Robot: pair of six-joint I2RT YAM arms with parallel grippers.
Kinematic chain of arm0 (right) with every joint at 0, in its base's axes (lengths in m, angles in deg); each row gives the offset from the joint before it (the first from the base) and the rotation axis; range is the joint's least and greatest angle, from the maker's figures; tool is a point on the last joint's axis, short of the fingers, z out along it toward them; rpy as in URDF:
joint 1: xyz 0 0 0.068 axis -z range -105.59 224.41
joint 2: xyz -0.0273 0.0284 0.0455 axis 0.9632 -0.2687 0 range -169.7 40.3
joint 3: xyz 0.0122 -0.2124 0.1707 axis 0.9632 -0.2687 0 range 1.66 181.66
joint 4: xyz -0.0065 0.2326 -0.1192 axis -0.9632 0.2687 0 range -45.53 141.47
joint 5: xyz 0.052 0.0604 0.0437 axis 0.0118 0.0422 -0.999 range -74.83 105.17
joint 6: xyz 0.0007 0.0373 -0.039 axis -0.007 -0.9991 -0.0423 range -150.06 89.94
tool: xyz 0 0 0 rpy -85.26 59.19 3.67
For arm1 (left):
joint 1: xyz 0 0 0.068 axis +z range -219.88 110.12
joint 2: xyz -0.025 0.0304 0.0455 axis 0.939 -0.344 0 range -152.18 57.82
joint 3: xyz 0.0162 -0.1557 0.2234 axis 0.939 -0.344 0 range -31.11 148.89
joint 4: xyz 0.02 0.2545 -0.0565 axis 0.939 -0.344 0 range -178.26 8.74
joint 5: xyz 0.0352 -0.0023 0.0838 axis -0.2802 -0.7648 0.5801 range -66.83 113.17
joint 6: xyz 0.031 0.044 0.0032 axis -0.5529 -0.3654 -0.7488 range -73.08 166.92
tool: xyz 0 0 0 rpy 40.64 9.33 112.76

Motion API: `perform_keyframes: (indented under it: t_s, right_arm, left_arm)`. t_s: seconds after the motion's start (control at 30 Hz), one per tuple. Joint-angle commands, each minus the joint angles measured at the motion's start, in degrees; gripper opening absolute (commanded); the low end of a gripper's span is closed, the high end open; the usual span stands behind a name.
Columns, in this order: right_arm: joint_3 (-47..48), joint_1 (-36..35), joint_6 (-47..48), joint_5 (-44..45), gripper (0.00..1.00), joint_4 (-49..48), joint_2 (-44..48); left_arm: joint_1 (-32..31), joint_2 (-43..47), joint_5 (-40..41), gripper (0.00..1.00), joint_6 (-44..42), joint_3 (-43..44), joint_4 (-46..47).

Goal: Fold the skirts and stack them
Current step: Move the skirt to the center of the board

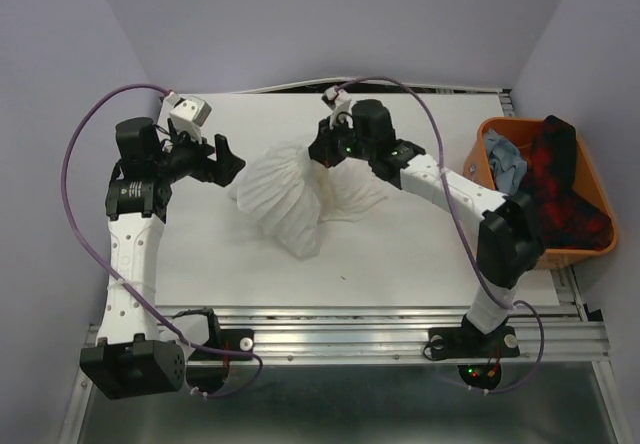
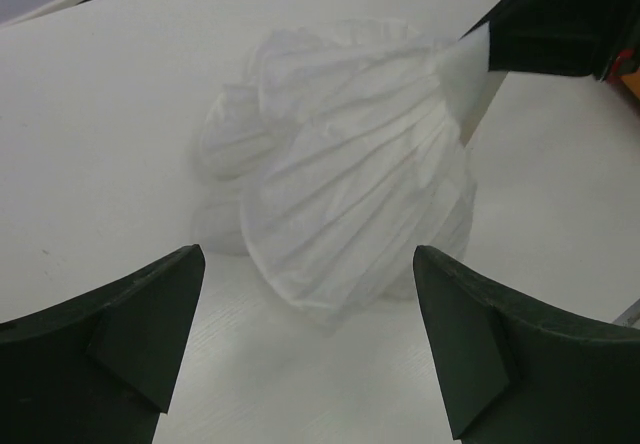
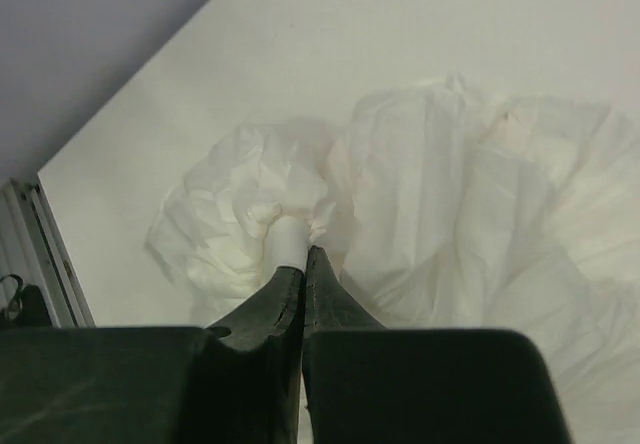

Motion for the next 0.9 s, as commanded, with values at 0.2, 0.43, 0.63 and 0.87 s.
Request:
perform_keyframes:
  t_s: [0.2,0.43,0.63,0.87]
  right_arm:
    - [3.55,-7.73,1.84,-5.07,0.32,-6.95,-17.76]
    - [14.91,-8.52,8.22,0.86,0.74,-1.86,-18.77]
    - [3.15,-7.39,14.49,9.42,0.89,5.44,-6.73]
    - [-14.26,1.05,7.99,0.31,0.74,9.31,6.38]
  left_arm:
    - [3.62,-0.62,-0.76,0.92,-7.05,-5.24,-3.99]
    - [5.73,-1.94,-1.28,0.91,-11.89,-4.63,-8.2]
    - [3.54,-4.31,-0.5,0.91,-18.3,-4.19,-9.27]
    - [-7.25,-7.91,6.52,0.9,-27.07,-2.87,-7.86]
